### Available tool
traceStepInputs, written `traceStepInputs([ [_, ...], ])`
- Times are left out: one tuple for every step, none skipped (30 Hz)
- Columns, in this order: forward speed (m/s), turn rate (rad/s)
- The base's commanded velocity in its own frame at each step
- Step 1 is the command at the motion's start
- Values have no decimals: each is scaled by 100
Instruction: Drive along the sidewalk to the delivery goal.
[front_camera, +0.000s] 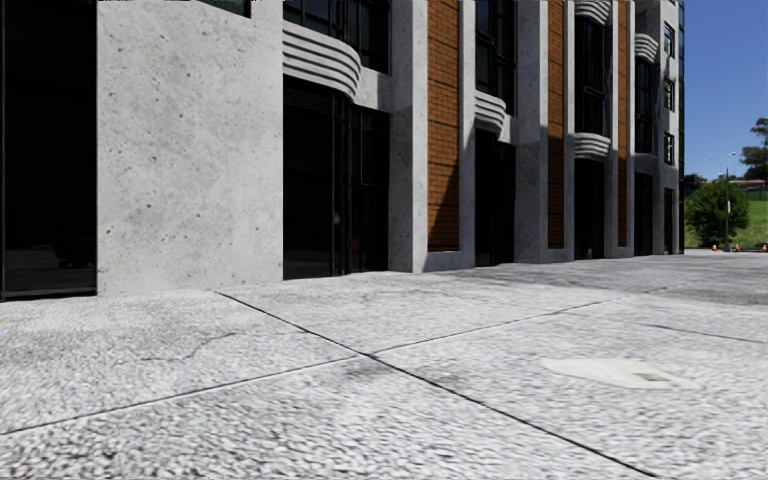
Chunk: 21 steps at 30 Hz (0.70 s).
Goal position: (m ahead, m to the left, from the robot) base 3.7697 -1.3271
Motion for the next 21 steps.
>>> traceStepInputs([
  [200, 0],
  [200, 0],
  [200, 0],
  [200, 0],
  [200, 0],
  [200, 0],
  [200, 0],
  [200, 0],
  [200, 0],
  [200, 0],
  [200, 0],
  [200, 0],
  [200, 0],
  [200, 0],
  [200, 0],
  [200, 0],
  [200, 0],
  [200, 0],
  [200, 0],
  [200, 0],
  [200, 0],
])
